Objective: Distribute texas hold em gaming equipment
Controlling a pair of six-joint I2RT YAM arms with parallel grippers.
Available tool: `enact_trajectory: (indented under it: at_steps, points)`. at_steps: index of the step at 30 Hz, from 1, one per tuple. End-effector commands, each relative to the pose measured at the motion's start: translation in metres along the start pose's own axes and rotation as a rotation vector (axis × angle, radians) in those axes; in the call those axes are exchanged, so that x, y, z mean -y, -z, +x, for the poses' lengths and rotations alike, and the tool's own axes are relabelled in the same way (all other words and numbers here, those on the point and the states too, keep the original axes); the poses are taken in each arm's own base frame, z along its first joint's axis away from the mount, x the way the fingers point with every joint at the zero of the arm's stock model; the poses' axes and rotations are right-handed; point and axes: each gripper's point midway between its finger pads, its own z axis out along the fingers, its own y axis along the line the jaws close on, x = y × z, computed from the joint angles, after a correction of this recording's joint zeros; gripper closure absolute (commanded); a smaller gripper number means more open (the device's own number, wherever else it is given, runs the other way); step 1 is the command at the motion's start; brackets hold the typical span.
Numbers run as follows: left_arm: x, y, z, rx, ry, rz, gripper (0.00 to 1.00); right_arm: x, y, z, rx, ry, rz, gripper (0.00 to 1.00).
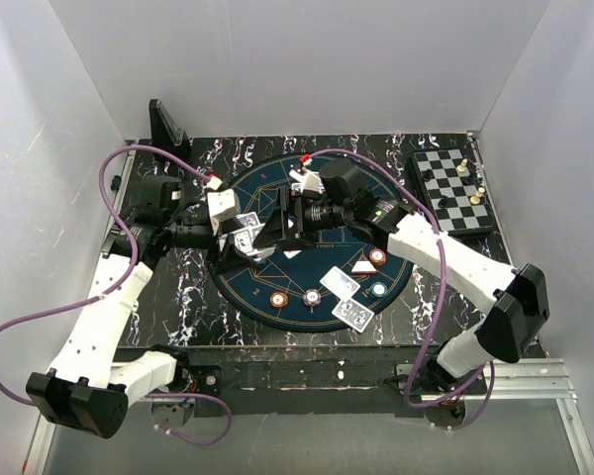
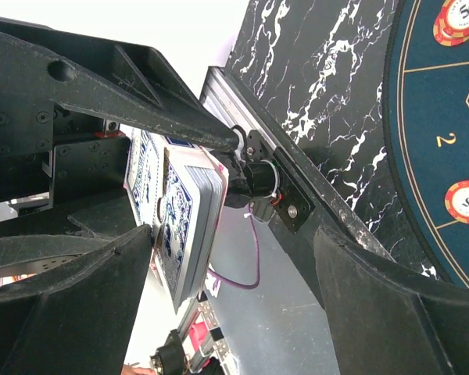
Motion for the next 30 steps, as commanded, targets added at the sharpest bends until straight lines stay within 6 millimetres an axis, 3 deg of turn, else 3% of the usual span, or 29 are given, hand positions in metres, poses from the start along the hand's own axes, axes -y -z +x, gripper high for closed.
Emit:
enact_trajectory:
  at_steps: [1, 10, 22, 30]
  points:
    - [0.006, 0.005, -0.017, 0.044, -0.047, 0.012, 0.57, -0.026, 0.003, -0.015, 0.045, 0.041, -0.075, 0.09]
    - [0.009, 0.006, -0.022, 0.057, -0.043, 0.022, 0.57, -0.017, 0.011, -0.014, 0.063, 0.019, -0.059, 0.36]
    - [0.009, 0.007, -0.029, 0.069, -0.043, 0.025, 0.57, -0.005, 0.03, -0.015, 0.108, -0.011, -0.042, 0.43]
    - [0.008, 0.007, -0.026, 0.063, -0.042, 0.022, 0.57, -0.012, 0.047, -0.02, 0.15, -0.002, -0.043, 0.57]
